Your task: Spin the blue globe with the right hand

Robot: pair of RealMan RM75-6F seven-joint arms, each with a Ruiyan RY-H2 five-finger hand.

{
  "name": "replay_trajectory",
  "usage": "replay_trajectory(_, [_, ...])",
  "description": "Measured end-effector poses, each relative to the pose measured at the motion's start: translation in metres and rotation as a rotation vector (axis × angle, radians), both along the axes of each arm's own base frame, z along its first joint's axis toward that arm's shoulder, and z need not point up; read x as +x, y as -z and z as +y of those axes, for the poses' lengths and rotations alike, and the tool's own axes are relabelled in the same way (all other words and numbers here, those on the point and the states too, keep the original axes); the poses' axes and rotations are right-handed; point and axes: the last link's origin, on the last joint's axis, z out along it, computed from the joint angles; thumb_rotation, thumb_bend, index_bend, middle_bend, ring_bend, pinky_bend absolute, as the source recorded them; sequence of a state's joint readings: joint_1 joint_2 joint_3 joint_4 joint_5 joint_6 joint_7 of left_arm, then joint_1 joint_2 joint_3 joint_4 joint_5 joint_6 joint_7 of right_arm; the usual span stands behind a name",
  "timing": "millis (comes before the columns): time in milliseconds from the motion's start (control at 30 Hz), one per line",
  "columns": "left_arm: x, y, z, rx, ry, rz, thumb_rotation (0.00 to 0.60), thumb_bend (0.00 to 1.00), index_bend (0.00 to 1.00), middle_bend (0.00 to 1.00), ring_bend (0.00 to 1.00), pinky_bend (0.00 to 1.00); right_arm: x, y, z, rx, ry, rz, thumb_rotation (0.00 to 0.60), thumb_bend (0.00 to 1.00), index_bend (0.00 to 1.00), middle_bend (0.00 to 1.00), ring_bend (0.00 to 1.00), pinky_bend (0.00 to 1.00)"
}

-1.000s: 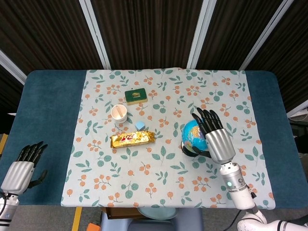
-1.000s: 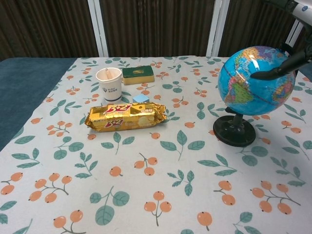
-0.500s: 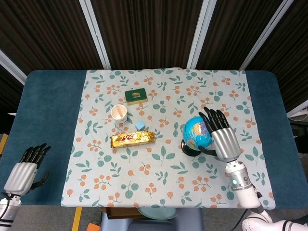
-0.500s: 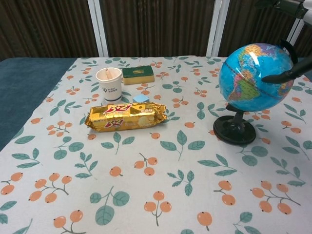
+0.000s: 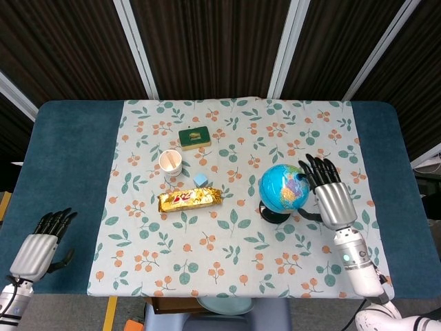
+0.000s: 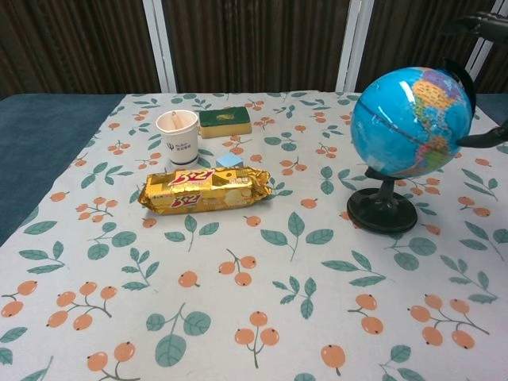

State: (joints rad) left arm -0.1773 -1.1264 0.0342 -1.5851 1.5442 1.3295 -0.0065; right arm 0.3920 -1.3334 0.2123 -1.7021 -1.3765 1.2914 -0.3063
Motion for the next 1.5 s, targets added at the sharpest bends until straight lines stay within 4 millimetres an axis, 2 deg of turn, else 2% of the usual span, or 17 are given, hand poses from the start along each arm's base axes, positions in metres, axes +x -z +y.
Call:
replay_trajectory(567, [-0.002,0.001,0.002,-0.002,-0.015,0.012,0.6,0.43,0.01,0.0,0.0,0.04,-0.015,-0.003,-0.015,-0.017,0.043,0.07,0.6,0.12,0.0,0.0,0.0,0.0])
replay_trajectory(733, [-0.003,0.001,0.003,0.003,-0.022,0.014,0.6,0.43,0.01,0.0,0.0,0.05,-0.025,-0.004,-0.02,-0.026,0.075,0.096,0.6,0.12,0.0,0.0,0.0,0.0])
replay_trajectory(900, [-0.004,0.001,0.003,0.005,-0.024,0.014,0.6,0.43,0.01,0.0,0.0,0.05,-0.026,-0.013,-0.01,-0.021,0.051,0.093,0.6,0.12,0.0,0.0,0.0,0.0])
replay_trajectory(1067, [-0.004,0.001,0.004,0.006,-0.028,0.011,0.6,0.43,0.01,0.0,0.0,0.05,-0.032,-0.029,0.017,-0.008,0.02,0.117,0.6,0.12,0.0,0.0,0.0,0.0])
replay_trajectory(1167, [-0.004,0.002,0.004,0.002,-0.028,0.01,0.6,0.43,0.01,0.0,0.0,0.05,-0.026,-0.031,0.032,0.024,-0.022,0.097,0.6,0.12,0.0,0.0,0.0,0.0])
replay_trajectory(1267, [-0.003,0.003,0.004,-0.005,-0.024,0.01,0.6,0.43,0.01,0.0,0.0,0.05,-0.012,-0.031,0.04,0.034,-0.078,0.068,0.6,0.12,0.0,0.0,0.0,0.0])
replay_trajectory(1500, [-0.002,0.001,0.002,0.002,-0.017,0.007,0.6,0.43,0.01,0.0,0.0,0.05,0.02,-0.02,0.025,0.03,-0.127,0.031,0.6,0.12,0.0,0.0,0.0,0.0])
